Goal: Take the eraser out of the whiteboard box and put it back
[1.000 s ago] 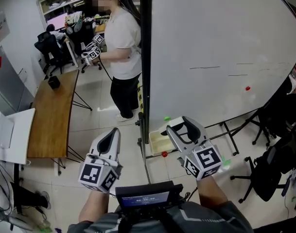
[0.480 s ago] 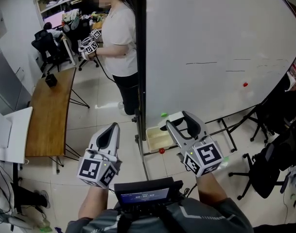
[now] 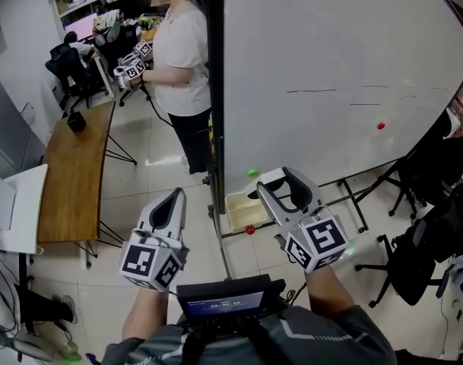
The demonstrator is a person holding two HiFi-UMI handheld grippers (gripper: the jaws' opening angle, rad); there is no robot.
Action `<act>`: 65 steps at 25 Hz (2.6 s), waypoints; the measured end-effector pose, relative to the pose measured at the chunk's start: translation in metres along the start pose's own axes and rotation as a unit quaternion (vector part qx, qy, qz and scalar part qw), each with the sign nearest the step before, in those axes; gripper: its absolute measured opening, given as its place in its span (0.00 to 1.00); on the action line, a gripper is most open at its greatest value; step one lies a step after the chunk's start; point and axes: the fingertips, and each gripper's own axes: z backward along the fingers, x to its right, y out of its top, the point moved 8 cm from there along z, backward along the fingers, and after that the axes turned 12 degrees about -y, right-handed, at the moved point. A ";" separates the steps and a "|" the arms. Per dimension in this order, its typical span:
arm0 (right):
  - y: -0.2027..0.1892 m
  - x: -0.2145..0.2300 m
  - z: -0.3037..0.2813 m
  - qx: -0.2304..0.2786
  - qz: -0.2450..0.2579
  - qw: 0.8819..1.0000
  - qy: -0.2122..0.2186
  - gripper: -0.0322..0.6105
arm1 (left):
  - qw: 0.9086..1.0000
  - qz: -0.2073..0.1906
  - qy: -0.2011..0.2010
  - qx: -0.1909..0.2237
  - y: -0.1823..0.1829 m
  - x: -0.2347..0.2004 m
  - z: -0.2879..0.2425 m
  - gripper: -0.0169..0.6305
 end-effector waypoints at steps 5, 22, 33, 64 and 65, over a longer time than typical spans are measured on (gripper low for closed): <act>-0.001 -0.002 0.002 -0.001 0.002 1.000 0.000 0.47 | 1.000 -0.001 0.001 -0.001 -0.001 0.003 0.004 0.08; -0.006 -0.008 -0.020 -0.004 -0.002 1.000 0.006 0.47 | 0.999 -0.002 0.039 0.003 -0.005 -0.013 0.001 0.08; -0.060 -0.001 -0.045 -0.036 0.003 0.999 0.001 0.47 | 0.999 0.008 0.038 -0.026 -0.058 -0.033 -0.021 0.08; -0.231 -0.001 -0.089 -0.169 0.003 0.985 -0.029 0.47 | 0.990 0.064 0.034 -0.119 -0.194 -0.050 -0.041 0.08; -0.233 0.000 -0.089 -0.175 0.002 0.984 -0.033 0.47 | 0.990 0.068 0.033 -0.123 -0.194 -0.049 -0.040 0.08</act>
